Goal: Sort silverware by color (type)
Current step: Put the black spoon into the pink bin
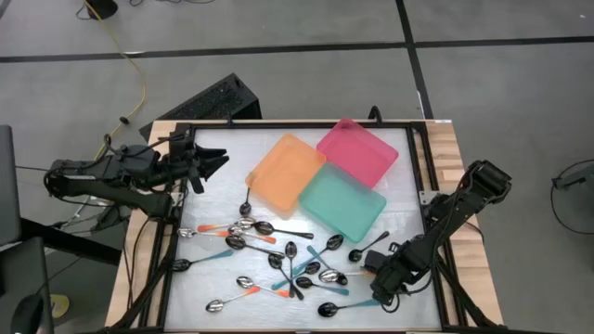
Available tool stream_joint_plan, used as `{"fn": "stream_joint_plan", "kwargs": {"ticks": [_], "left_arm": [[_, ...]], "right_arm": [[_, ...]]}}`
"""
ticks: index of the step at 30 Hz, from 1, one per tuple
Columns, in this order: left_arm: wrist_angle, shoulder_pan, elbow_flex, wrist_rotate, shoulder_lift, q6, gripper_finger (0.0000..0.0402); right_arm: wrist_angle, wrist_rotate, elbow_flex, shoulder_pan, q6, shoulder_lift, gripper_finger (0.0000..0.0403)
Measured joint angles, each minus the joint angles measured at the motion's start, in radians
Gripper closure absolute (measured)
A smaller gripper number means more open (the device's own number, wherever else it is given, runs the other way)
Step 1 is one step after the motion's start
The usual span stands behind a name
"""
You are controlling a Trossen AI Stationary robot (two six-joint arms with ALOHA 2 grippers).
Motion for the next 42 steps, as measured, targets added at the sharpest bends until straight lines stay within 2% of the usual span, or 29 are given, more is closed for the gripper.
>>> {"fn": "stream_joint_plan", "kwargs": {"ticks": [9, 17, 20, 31, 36, 42], "left_arm": [[-0.012, 0.0, 0.0, -0.002, 0.0, 0.0, 0.0262], [-0.012, 0.0, 0.0, -0.003, 0.0, 0.0, 0.0262], [-0.012, 0.0, 0.0, -0.003, 0.0, 0.0, 0.0262], [-0.012, 0.0, 0.0, -0.014, 0.0, 0.0, 0.0262], [-0.012, 0.0, 0.0, -0.055, 0.0, 0.0, 0.0262], [-0.012, 0.0, 0.0, -0.082, 0.0, 0.0, 0.0262]], "right_arm": [[-0.073, 0.004, 0.001, -0.021, -0.032, -0.209, 0.0394], [-0.076, 0.082, 0.002, -0.175, -0.195, -0.363, 0.0394], [-0.076, 0.115, 0.002, -0.259, -0.281, -0.387, 0.0394], [-0.09, 0.119, 0.002, -0.634, -0.571, -0.396, 0.0394], [-0.168, 0.159, 0.025, -0.831, -0.73, -0.392, 0.0394], [-0.141, 0.182, 0.076, -1.073, -0.946, -0.388, 0.0394]]}}
